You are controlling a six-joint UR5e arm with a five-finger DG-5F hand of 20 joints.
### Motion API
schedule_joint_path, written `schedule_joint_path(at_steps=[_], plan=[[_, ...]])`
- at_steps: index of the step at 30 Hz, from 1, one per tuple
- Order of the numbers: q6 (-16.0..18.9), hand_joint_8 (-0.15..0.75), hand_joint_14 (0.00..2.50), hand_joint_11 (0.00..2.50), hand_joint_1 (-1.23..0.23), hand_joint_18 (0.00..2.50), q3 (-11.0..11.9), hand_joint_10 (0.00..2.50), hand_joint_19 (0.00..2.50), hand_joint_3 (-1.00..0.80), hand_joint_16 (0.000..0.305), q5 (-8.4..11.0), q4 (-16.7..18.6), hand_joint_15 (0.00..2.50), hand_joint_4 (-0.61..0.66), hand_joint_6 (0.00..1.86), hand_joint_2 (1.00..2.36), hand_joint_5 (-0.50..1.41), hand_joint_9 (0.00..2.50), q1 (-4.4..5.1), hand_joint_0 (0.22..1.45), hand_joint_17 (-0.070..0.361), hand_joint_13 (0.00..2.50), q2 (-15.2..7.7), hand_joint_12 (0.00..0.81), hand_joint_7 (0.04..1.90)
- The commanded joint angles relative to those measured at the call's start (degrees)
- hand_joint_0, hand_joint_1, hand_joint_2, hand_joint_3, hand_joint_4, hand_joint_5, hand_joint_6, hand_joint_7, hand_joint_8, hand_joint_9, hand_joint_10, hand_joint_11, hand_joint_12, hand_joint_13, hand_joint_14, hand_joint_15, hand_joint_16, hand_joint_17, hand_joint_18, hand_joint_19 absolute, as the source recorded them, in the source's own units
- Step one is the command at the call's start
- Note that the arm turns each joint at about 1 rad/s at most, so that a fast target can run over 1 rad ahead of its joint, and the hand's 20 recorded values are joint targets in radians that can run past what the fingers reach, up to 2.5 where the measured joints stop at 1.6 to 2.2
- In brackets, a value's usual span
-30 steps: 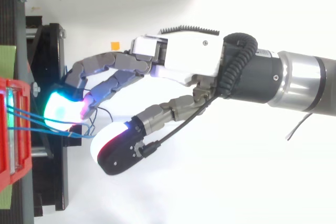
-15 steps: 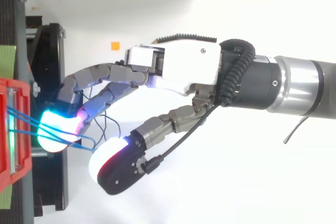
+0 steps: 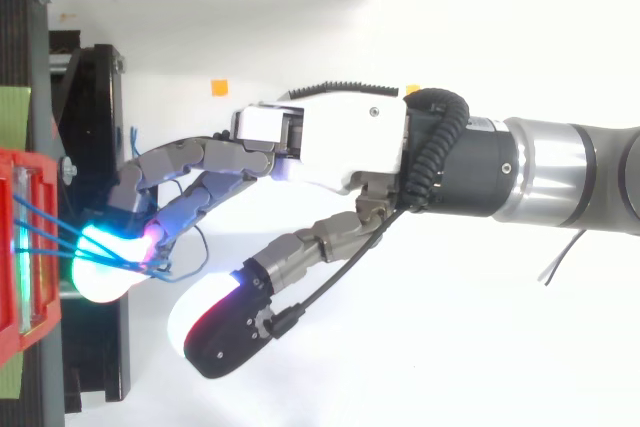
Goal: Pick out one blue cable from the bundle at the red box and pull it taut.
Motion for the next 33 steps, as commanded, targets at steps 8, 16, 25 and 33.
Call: schedule_joint_path(at_steps=[8, 16, 25, 33], plan=[[0.03, 0.231, 0.02, 0.42, -0.64, 0.53, 0.08, 0.02, 0.53, -0.42, 0.045, -0.10, 0.62, 0.44, 0.07, 0.50, 1.01, -0.11, 0.74, 0.12, 0.57, 0.101, 0.68, -0.02, 0.313, 1.08], [0.03, 0.226, 0.02, 0.44, -0.65, 0.54, -0.01, 0.02, 0.54, -0.35, 0.044, -0.80, 1.94, 0.44, -0.01, 0.50, 1.01, -0.10, 0.75, 0.47, 0.60, 0.100, 0.70, -0.02, 0.310, 1.22], [0.03, 0.241, 0.02, 0.48, -0.59, 0.59, 0.08, 0.02, 0.56, -0.36, 0.045, -1.77, 2.11, 0.48, -0.01, 0.58, 1.01, -0.09, 0.83, 0.38, 0.59, 0.100, 0.75, -0.02, 0.319, 1.13], [0.03, 0.262, 0.02, 0.53, -0.56, 0.63, 0.08, 0.02, 0.55, -0.34, 0.044, -3.35, 1.85, 0.49, 0.04, 0.78, 1.01, -0.12, 0.90, -0.06, 0.59, 0.100, 0.80, -0.02, 0.331, 0.87]])
